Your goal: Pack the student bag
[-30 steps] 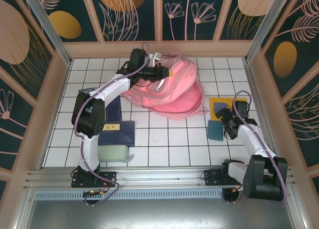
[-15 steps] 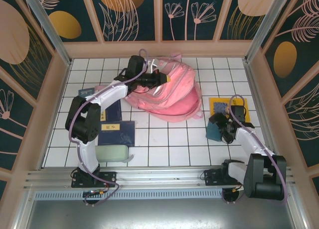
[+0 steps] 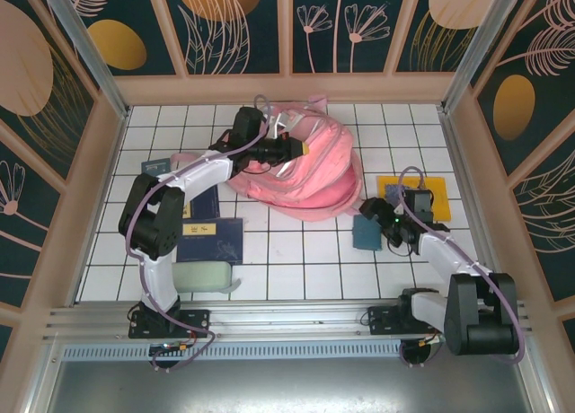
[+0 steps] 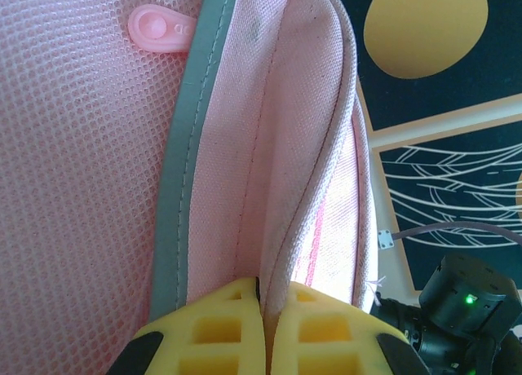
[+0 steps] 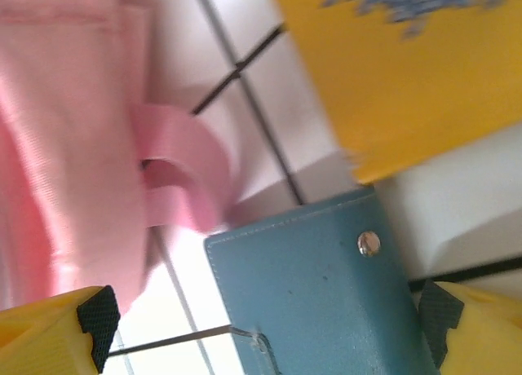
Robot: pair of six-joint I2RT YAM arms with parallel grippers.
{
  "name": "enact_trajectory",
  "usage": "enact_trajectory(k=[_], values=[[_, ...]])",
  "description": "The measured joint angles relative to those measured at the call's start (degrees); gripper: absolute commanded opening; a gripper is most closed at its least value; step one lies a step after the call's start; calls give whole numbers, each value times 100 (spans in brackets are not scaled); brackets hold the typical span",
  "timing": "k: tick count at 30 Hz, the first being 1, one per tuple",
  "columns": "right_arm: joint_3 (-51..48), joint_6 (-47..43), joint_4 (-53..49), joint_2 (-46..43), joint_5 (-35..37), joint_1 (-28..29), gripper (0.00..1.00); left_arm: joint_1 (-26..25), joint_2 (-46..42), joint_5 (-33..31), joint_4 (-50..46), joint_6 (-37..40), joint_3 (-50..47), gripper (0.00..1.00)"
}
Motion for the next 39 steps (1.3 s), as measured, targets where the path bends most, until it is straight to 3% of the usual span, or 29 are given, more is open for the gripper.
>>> enact_trajectory(k=[6, 9, 20, 25, 39], values=[[-321, 398, 837, 42, -697, 114, 94, 0, 9, 4, 68, -33, -20, 0], [-350, 455, 822, 24, -658, 168, 94, -2, 9, 2, 87, -42, -46, 0], [-136, 610, -1495, -1086, 560, 328, 92, -2, 9, -20, 72, 9, -46, 0], [-505, 1003, -1683, -1792, 94, 369, 89, -2, 9, -20, 55, 13, -46, 0], [-1029, 1853, -935, -1735, -837, 481, 73, -2, 9, -20, 35, 28, -46, 0]])
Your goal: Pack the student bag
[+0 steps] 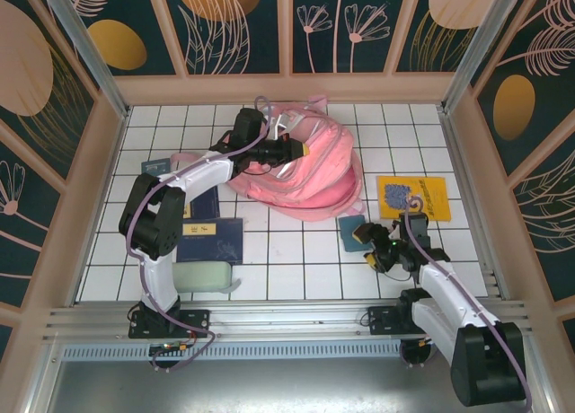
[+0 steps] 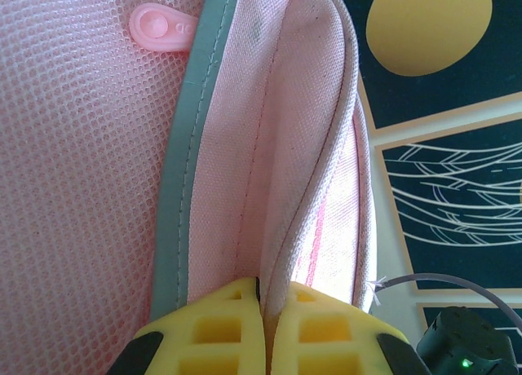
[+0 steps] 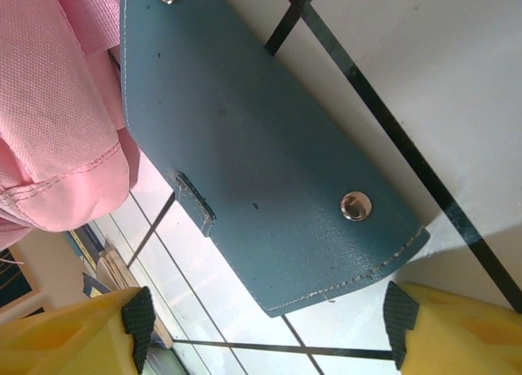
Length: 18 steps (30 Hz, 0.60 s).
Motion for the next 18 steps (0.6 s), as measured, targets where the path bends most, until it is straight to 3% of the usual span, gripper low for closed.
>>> enact_trajectory(k=[18], values=[[369, 101, 984, 898, 275, -92, 46, -15, 2, 20, 2, -4, 0, 0]])
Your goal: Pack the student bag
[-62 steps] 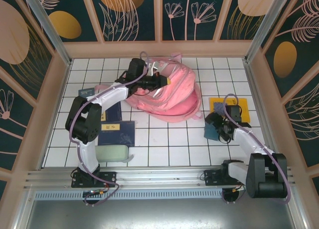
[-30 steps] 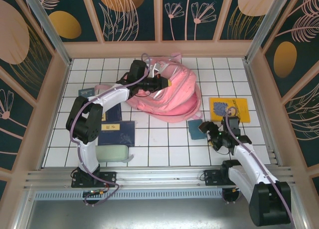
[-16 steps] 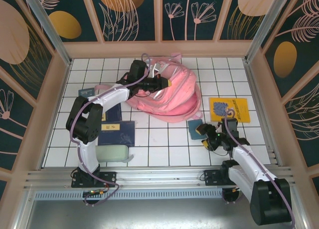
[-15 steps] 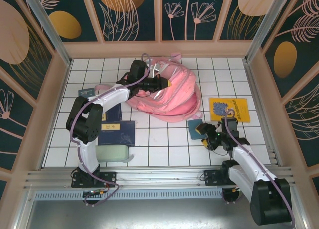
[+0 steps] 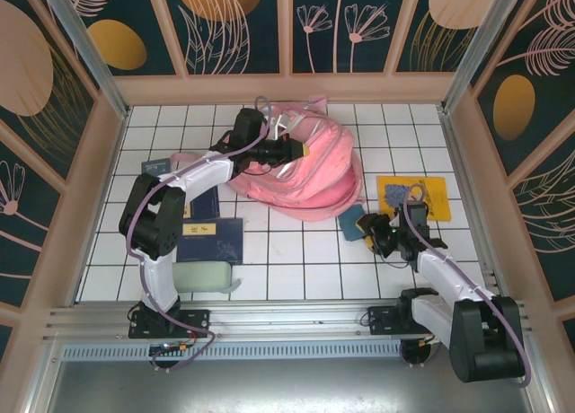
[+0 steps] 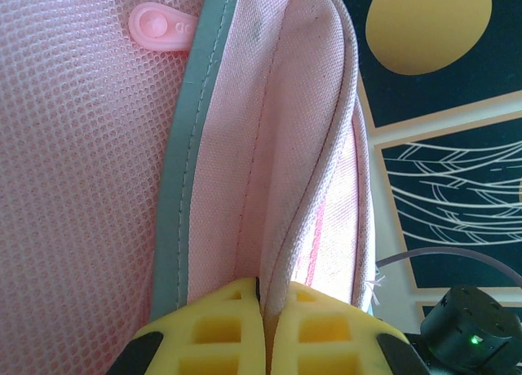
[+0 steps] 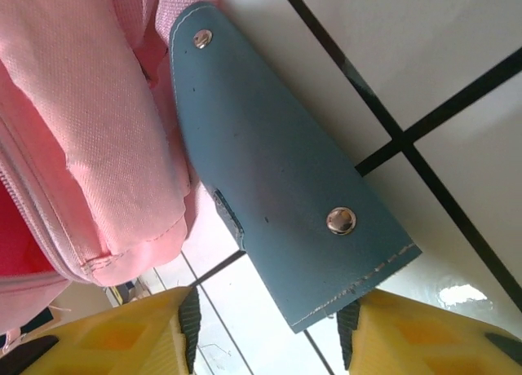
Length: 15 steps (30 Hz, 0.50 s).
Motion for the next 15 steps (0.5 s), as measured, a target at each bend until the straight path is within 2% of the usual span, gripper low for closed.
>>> enact_trajectory(k=[10, 13, 15], values=[[-2, -4, 474, 140, 389, 0, 23, -61, 48, -2, 0, 0, 0, 0], [-4, -13, 669, 168, 457, 0, 21, -63, 48, -2, 0, 0, 0, 0], [-4, -15, 809, 227, 483, 0, 24, -63, 48, 0, 0, 0, 0, 0]])
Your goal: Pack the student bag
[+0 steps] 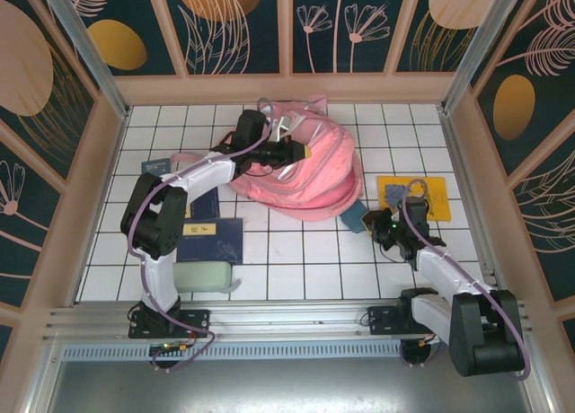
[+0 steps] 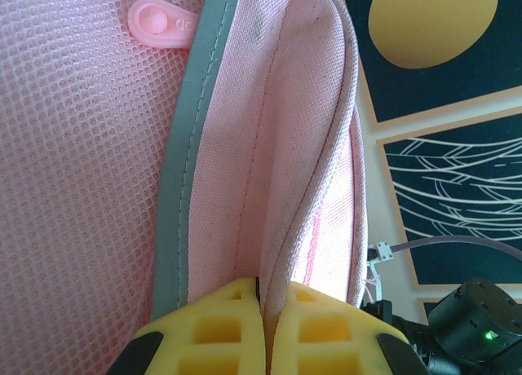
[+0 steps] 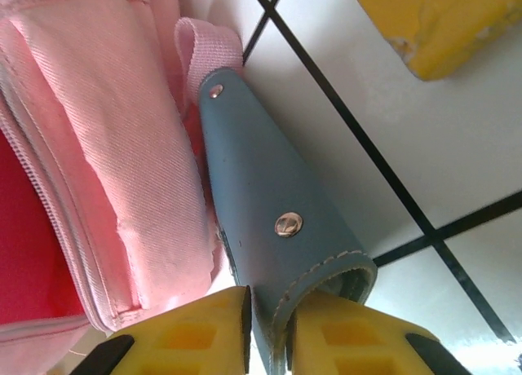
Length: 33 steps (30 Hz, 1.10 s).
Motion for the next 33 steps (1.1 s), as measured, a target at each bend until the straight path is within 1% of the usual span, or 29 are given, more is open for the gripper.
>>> enact_trajectory(k=[3, 4, 6, 7, 8, 12, 15, 26, 29, 33], values=[[0, -4, 188, 160, 13, 2, 23, 0, 0, 0, 0, 0, 0, 0], [2, -4, 232, 229, 20, 4, 20, -2, 0, 0, 0, 0, 0, 0], [2, -22, 297, 369, 44, 7, 10, -2, 0, 0, 2, 0, 0, 0], [2, -33, 341, 435, 50, 4, 3, -2, 0, 2, 2, 0, 0, 0], [4, -39, 380, 492, 59, 4, 0, -2, 0, 0, 2, 0, 0, 0], [46, -90, 319, 531, 125, 7, 0, -7, 0, 0, 0, 2, 0, 0], [155, -136, -4, 315, 234, 15, 0, -7, 0, -2, -9, 17, 0, 0], [1241, -743, -2444, -960, 962, 17, 0, 50, 0, -15, -468, 188, 356, 0], [1794, -1016, -3145, -1187, 1152, 17, 0, 138, -17, 0, -693, 238, 564, 0], [2793, -1456, -3928, -1296, 1530, 33, 0, 271, -149, 0, -988, 304, 798, 0]])
